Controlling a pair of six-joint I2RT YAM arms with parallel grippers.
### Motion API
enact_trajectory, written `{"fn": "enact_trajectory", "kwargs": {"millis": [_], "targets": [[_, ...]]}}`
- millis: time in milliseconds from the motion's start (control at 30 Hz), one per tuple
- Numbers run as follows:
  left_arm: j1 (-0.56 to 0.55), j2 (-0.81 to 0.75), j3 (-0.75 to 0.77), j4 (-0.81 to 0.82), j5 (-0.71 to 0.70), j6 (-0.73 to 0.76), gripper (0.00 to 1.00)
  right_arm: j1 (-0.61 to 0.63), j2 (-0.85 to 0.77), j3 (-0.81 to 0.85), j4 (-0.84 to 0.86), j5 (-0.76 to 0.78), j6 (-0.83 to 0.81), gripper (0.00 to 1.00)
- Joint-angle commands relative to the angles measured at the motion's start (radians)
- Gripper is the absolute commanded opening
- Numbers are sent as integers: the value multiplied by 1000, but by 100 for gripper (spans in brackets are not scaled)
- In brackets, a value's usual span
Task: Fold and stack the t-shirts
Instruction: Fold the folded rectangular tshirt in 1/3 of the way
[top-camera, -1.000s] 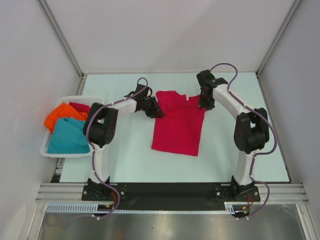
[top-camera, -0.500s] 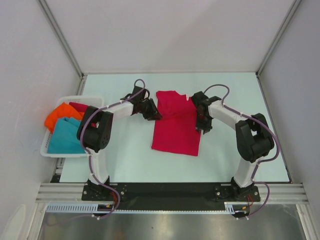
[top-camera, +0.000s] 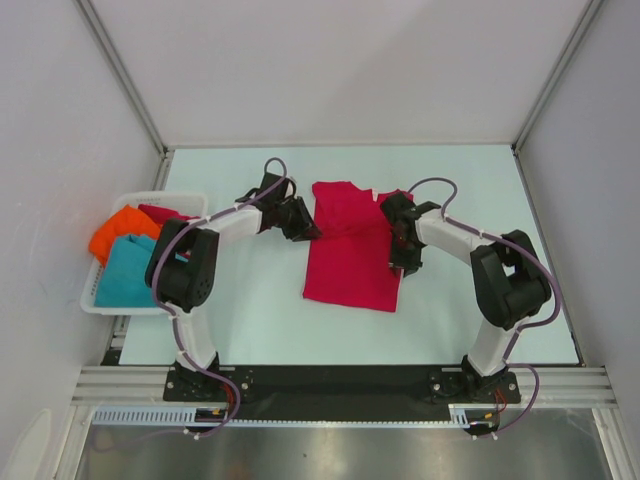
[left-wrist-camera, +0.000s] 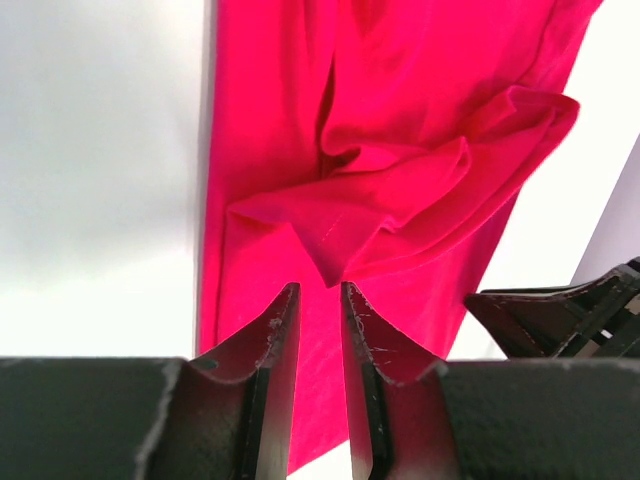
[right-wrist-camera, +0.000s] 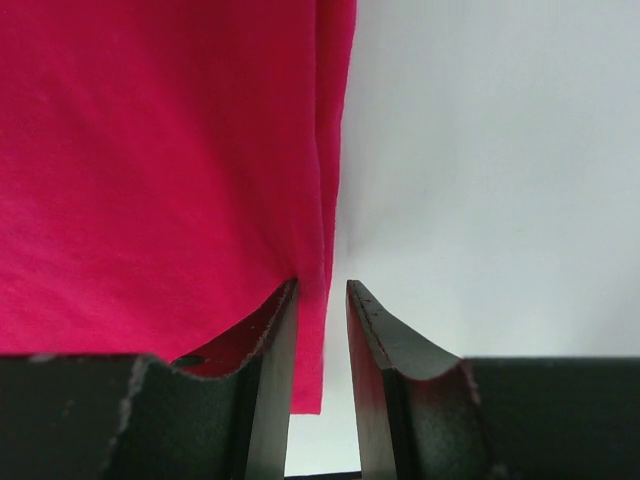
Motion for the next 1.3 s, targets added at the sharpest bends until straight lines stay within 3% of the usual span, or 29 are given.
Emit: {"fn": "enact_trajectory", "kwargs": {"millis": [0, 200, 933, 1267], "targets": [[7, -48, 21, 2, -9, 28, 28, 9, -41, -8, 23, -6, 20, 31], [7, -67, -5, -3, -15, 34, 28, 9, -40, -19, 34, -6, 21, 31], [7, -288, -322, 46, -37, 20, 28, 55, -63, -109, 98, -18, 66, 31], [-3, -290, -355, 74, -28, 12, 28, 77, -81, -131, 103, -12, 84, 26]]}}
